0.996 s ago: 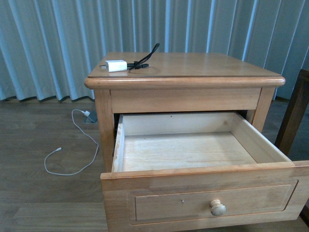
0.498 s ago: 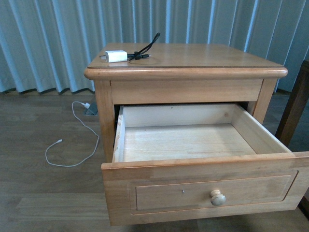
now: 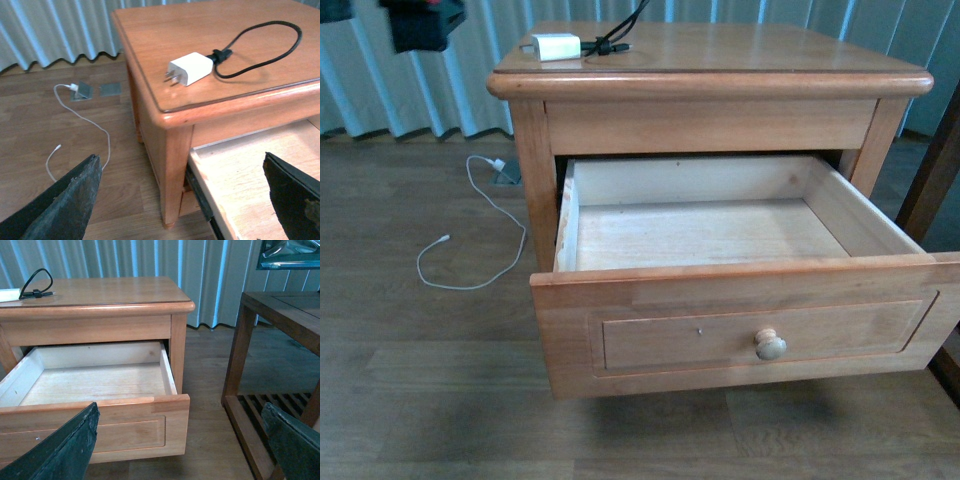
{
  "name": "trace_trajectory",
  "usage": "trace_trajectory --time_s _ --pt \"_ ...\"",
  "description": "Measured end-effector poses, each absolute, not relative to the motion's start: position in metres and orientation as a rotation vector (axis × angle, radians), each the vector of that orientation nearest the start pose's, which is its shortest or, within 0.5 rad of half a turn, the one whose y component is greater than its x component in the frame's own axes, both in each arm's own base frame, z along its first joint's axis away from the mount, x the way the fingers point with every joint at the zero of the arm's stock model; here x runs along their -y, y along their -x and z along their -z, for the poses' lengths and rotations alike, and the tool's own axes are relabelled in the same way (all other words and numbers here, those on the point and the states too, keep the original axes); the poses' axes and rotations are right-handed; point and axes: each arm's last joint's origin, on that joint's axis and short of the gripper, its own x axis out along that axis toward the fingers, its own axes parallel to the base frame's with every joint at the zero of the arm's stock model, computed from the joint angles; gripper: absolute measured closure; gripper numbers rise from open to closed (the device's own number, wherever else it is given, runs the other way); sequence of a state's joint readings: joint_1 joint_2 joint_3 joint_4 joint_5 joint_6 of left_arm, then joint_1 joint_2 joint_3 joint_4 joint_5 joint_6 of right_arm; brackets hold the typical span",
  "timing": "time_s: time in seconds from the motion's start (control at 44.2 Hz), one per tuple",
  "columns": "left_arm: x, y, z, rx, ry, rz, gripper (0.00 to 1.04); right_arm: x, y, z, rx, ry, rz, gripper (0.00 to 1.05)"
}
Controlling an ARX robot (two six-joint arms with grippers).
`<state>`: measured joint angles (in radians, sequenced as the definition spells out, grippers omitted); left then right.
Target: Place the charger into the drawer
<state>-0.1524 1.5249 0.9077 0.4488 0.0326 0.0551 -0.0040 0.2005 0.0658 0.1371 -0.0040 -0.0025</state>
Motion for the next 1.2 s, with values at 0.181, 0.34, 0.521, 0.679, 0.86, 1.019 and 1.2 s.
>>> trace_trajectory --time_s 0.181,0.34,0.521,0.679,0.86,1.019,1.2 --pt "0.075 -0.399 -0.281 -0.243 -0.149 0.276 0.06 0.0 -0.109 -0.183 0.002 0.002 0.0 0.08" --pt "0.083 -0.451 -0.289 -0.273 -0.196 0.257 0.06 0.0 -0.109 -0.183 0.002 0.002 0.0 0.08" --pt "0.099 -0.499 -0.276 -0.284 -0.234 0.296 0.06 0.0 -0.109 -0.183 0.002 0.002 0.0 0.08" --pt "0.109 -0.508 -0.257 -0.309 -0.246 0.308 0.06 0.0 -0.109 -0.183 0.002 0.002 0.0 0.08" --pt "0.114 -0.511 -0.25 -0.314 -0.245 0.309 0.06 0.0 -0.109 -0.183 0.002 0.002 0.0 0.08" --pt "0.116 -0.511 -0.247 -0.318 -0.24 0.308 0.06 0.0 -0.109 -0.183 0.002 0.002 0.0 0.08" --pt "0.118 -0.511 -0.245 -0.323 -0.235 0.305 0.24 0.0 -0.109 -0.183 0.002 0.002 0.0 0.08"
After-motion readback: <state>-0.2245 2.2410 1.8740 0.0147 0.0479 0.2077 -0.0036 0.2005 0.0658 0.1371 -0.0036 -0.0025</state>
